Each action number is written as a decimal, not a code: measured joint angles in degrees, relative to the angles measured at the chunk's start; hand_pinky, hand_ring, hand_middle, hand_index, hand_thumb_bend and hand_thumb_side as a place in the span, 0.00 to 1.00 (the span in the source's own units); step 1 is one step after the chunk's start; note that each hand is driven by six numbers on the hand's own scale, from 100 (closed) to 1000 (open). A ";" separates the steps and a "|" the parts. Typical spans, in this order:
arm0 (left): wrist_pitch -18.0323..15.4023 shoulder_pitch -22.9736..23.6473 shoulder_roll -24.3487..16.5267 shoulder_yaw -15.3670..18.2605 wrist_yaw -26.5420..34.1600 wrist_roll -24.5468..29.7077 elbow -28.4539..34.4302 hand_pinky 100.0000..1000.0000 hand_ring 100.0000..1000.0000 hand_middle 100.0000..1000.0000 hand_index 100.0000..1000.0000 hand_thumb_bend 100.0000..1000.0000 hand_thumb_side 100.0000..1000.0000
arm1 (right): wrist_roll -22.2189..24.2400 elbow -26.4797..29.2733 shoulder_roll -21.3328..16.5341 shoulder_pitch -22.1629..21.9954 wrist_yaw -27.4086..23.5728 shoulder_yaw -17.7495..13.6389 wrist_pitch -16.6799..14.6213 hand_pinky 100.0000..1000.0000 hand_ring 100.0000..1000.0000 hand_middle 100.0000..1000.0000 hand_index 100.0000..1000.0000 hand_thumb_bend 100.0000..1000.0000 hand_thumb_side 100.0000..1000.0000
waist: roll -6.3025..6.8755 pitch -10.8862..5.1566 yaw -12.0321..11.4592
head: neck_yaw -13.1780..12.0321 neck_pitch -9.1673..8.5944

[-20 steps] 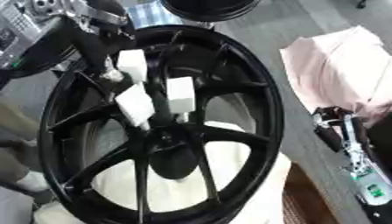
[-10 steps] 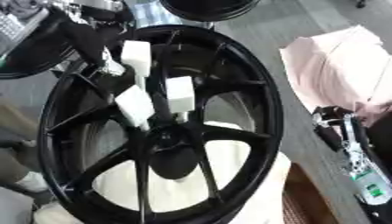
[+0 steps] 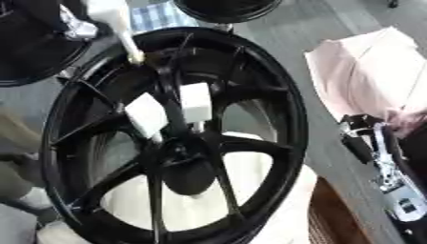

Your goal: Pull the pin out of the wheel hub.

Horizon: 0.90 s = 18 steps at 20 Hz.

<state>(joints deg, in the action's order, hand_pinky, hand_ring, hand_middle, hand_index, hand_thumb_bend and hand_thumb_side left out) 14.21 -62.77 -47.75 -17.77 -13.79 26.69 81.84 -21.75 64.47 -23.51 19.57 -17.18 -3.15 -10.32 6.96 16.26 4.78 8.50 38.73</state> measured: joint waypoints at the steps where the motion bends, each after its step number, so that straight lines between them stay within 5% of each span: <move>1: 0.36 2.19 -1.41 2.14 0.77 -1.60 -0.27 0.37 0.15 0.05 0.16 0.06 0.00 | -0.08 0.00 -0.01 0.00 0.00 -0.01 -0.05 0.64 0.64 0.44 0.60 0.00 0.60 | 0.00 0.00 -0.08 | 0.16 0.01; 5: 1.47 12.14 -6.53 10.72 3.26 -8.45 -1.03 0.36 0.15 0.06 0.18 0.07 0.00 | -0.40 0.01 -0.04 0.00 -0.04 -0.30 -0.15 0.64 0.64 0.44 0.60 0.00 0.60 | -0.01 0.04 -0.14 | 0.41 0.01; 7: 1.46 17.07 -8.28 14.96 2.82 -12.47 -1.29 0.40 0.21 0.13 0.27 0.14 0.02 | -0.57 0.02 -0.12 0.00 -0.08 -0.41 -0.26 0.64 0.64 0.44 0.60 0.00 0.60 | -0.06 0.12 -0.17 | 0.50 0.01; 9: -0.03 21.48 -8.95 19.07 0.73 -16.44 -1.24 0.49 0.31 0.24 0.40 0.30 0.15 | -0.82 0.04 -0.14 0.00 -0.12 -0.63 -0.38 0.64 0.64 0.44 0.60 0.00 0.60 | -0.17 0.39 -0.24 | 0.55 0.01; 11: -2.42 25.34 -8.90 22.83 -1.26 -19.45 -1.22 0.64 0.49 0.45 0.63 0.51 0.35 | -1.05 0.04 -0.16 -0.01 -0.23 -0.74 -0.45 0.64 0.64 0.44 0.60 0.00 0.60 | -0.41 0.62 -0.32 | 0.71 0.01; 12: -3.53 27.05 -8.75 24.53 -2.06 -20.27 -1.28 0.72 0.63 0.60 0.74 0.68 0.50 | -1.19 0.05 -0.18 -0.02 -0.35 -0.84 -0.50 0.64 0.64 0.44 0.60 0.00 0.60 | -0.55 0.73 -0.45 | 0.75 0.01; 14: -5.36 29.62 -8.39 27.19 -3.80 -20.44 -1.99 0.78 0.74 0.72 0.82 1.00 0.72 | -1.31 0.05 -0.30 -0.04 -0.55 -1.05 -0.56 0.64 0.64 0.44 0.60 0.00 0.60 | -0.76 0.80 -0.61 | 0.77 0.01; 16: -6.45 30.65 -8.01 29.23 -5.42 -19.91 -3.18 0.77 0.75 0.74 0.84 1.00 0.94 | -1.42 0.06 -0.50 -0.19 -0.60 -1.10 -0.65 0.64 0.64 0.44 0.60 0.00 0.60 | -0.83 0.80 -0.71 | 0.88 0.01; 18: -6.42 30.69 -7.73 31.07 -6.07 -19.97 -4.58 0.76 0.73 0.73 0.83 1.00 0.94 | -1.50 0.06 -0.51 -0.40 -0.64 -1.24 -0.71 0.64 0.64 0.44 0.60 0.00 0.60 | -0.83 0.80 -0.95 | 1.05 0.01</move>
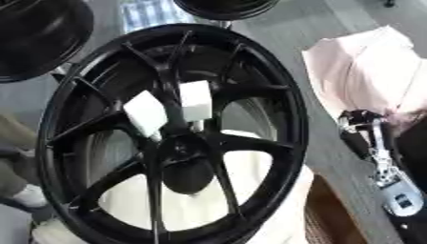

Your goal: Pull the pin out of the wheel hub.

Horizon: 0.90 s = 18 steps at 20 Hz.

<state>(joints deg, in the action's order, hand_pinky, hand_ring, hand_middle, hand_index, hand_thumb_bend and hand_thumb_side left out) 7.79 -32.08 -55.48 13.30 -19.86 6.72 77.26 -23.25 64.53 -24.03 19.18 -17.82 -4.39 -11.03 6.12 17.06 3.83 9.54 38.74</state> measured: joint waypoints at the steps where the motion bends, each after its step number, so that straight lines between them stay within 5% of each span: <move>1: 0.43 0.00 0.05 0.69 -0.03 -0.43 -0.64 0.75 0.73 0.72 0.83 1.00 0.93 | -0.02 0.00 0.00 -0.05 -0.02 -0.03 -0.01 0.64 0.64 0.44 0.60 0.00 0.60 | -0.01 0.00 -0.01 | 0.08 0.00; 5: 2.18 -0.25 0.11 1.87 1.51 -2.86 -1.63 0.73 0.70 0.68 0.79 1.00 0.98 | -0.14 0.00 -0.01 -0.06 -0.21 -0.14 0.01 0.64 0.64 0.44 0.60 0.00 0.60 | -0.02 0.00 0.03 | 0.23 0.00; 9: 3.33 -1.31 1.08 2.13 6.63 -6.70 -0.76 0.65 0.59 0.56 0.70 0.58 0.79 | -0.19 0.00 -0.01 -0.04 -0.35 -0.14 0.02 0.64 0.64 0.44 0.60 0.00 0.61 | 0.00 0.00 0.21 | 0.24 0.01; 11: 3.33 -2.11 1.94 2.12 10.70 -9.65 0.66 0.62 0.55 0.52 0.66 0.53 0.75 | -0.19 0.00 -0.01 -0.04 -0.36 -0.14 0.03 0.64 0.64 0.44 0.60 0.00 0.60 | 0.02 0.00 0.32 | 0.24 0.01; 18: 0.55 -3.24 12.63 1.08 22.00 -18.08 8.59 0.57 0.51 0.48 0.63 0.56 0.70 | -0.07 -0.01 0.08 0.36 -0.36 0.07 0.15 0.64 0.64 0.44 0.60 0.00 0.60 | -0.38 -0.13 0.96 | -0.06 -0.04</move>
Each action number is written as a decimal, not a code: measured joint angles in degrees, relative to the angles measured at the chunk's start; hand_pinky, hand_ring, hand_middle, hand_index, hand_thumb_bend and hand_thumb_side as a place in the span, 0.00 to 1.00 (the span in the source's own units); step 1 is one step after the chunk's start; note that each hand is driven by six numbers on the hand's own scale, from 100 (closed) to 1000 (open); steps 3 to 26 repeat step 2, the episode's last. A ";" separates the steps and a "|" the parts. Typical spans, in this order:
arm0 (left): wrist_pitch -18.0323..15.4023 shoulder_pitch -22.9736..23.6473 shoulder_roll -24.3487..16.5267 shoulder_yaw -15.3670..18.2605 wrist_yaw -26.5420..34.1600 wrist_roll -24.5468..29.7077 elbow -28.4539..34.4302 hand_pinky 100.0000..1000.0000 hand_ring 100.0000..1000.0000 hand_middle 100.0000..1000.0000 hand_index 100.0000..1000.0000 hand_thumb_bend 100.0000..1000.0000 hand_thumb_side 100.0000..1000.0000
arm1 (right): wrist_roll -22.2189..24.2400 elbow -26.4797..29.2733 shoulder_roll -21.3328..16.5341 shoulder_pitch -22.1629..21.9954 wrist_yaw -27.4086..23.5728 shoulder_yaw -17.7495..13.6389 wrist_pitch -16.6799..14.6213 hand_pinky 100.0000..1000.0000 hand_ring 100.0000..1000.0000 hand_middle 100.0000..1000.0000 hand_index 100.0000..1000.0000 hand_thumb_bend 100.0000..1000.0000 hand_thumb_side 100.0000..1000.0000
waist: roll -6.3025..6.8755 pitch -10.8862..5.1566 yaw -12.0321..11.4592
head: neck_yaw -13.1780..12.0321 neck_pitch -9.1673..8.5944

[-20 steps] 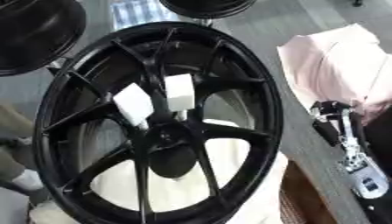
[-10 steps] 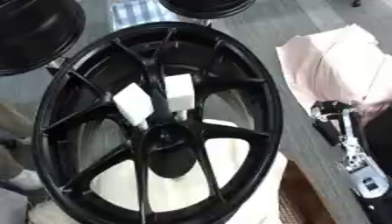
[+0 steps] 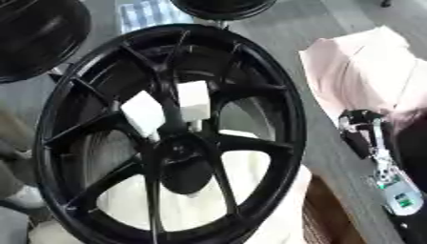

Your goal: Pull the pin out of the wheel hub.

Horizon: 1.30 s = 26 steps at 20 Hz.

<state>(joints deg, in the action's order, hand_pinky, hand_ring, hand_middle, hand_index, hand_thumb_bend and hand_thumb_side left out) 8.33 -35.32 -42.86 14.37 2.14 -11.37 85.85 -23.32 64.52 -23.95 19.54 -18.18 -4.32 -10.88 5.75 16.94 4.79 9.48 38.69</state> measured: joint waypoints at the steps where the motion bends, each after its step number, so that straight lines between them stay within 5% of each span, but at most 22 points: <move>1: -0.17 0.70 2.58 -0.07 0.96 -0.54 0.87 0.56 0.51 0.48 0.63 0.56 0.69 | 0.02 -0.01 0.09 0.14 0.00 0.13 0.01 0.64 0.64 0.44 0.60 0.00 0.59 | -0.17 -0.07 0.08 | -0.16 -0.02; 2: -0.22 1.56 5.38 -0.01 1.92 -1.04 1.59 0.56 0.51 0.48 0.63 0.56 0.69 | 0.05 -0.01 0.22 0.16 0.00 0.16 0.04 0.64 0.64 0.44 0.60 0.00 0.59 | -0.38 -0.16 0.14 | -0.36 -0.04; 26: -0.22 1.56 5.38 -0.01 1.92 -1.04 1.59 0.56 0.51 0.48 0.63 0.56 0.69 | 0.05 -0.01 0.22 0.16 0.00 0.16 0.04 0.64 0.64 0.44 0.60 0.00 0.59 | -0.38 -0.16 0.14 | -0.36 -0.04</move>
